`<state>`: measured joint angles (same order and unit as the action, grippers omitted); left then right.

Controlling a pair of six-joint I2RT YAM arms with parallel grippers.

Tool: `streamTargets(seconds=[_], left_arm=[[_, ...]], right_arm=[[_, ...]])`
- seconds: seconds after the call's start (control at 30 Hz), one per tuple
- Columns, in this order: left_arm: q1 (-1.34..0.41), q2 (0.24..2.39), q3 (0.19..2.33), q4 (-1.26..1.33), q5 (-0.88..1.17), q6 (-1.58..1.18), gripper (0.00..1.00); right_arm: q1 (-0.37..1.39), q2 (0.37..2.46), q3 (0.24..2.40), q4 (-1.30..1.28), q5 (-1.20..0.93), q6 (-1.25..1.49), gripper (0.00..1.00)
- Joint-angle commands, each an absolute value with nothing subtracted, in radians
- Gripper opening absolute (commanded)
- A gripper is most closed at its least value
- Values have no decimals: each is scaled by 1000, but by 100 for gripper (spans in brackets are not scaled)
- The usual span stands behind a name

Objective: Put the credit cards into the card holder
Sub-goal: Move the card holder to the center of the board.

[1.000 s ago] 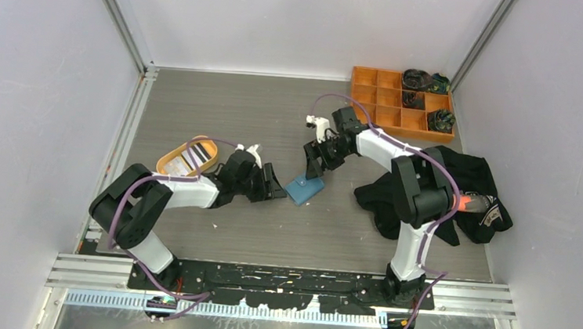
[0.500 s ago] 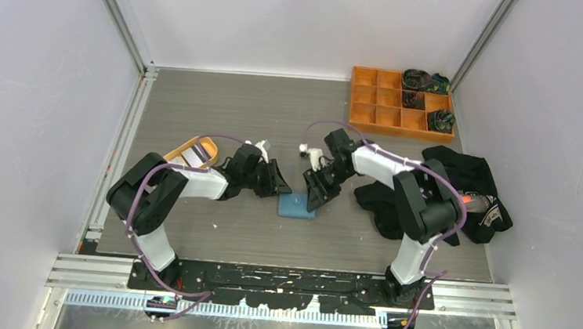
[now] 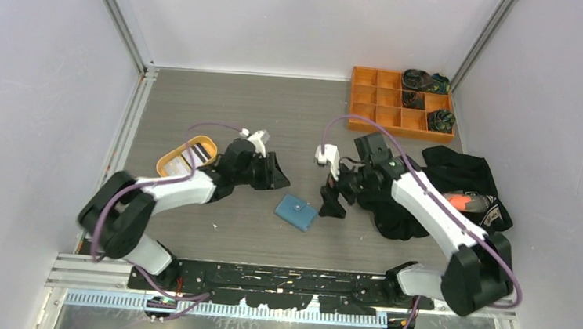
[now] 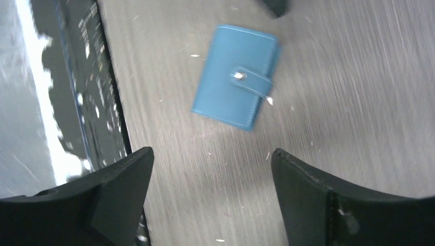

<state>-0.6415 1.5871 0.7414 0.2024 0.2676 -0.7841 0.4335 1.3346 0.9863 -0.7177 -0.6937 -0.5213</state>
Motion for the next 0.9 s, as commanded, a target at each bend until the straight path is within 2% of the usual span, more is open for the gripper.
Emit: streamTargets(seconds=[0.0, 0.07, 0.1, 0.13, 0.27, 0.5, 0.63, 0.87], left_arm=[[-644, 1304, 670, 217, 154, -640, 51], [-641, 1225, 595, 260, 145, -639, 67], [-640, 1198, 552, 303, 151, -645, 72], [-637, 1179, 505, 346, 155, -658, 73], [-634, 1181, 354, 516, 178, -741, 68], [-634, 1348, 283, 664, 197, -872, 56], [-634, 1438, 293, 714, 210, -915, 47], [-649, 1444, 343, 607, 194, -904, 46]], right_arm=[[471, 1183, 895, -829, -926, -1205, 98], [494, 1197, 894, -799, -923, -1256, 99], [513, 1229, 922, -809, -906, -1271, 99], [532, 1273, 956, -844, -885, -1301, 96], [585, 1449, 1073, -916, -821, -1339, 78], [643, 1693, 1215, -912, -704, -1262, 62], [655, 1772, 1276, -907, -676, -1210, 58], [693, 1843, 1285, -881, -598, -1198, 57]])
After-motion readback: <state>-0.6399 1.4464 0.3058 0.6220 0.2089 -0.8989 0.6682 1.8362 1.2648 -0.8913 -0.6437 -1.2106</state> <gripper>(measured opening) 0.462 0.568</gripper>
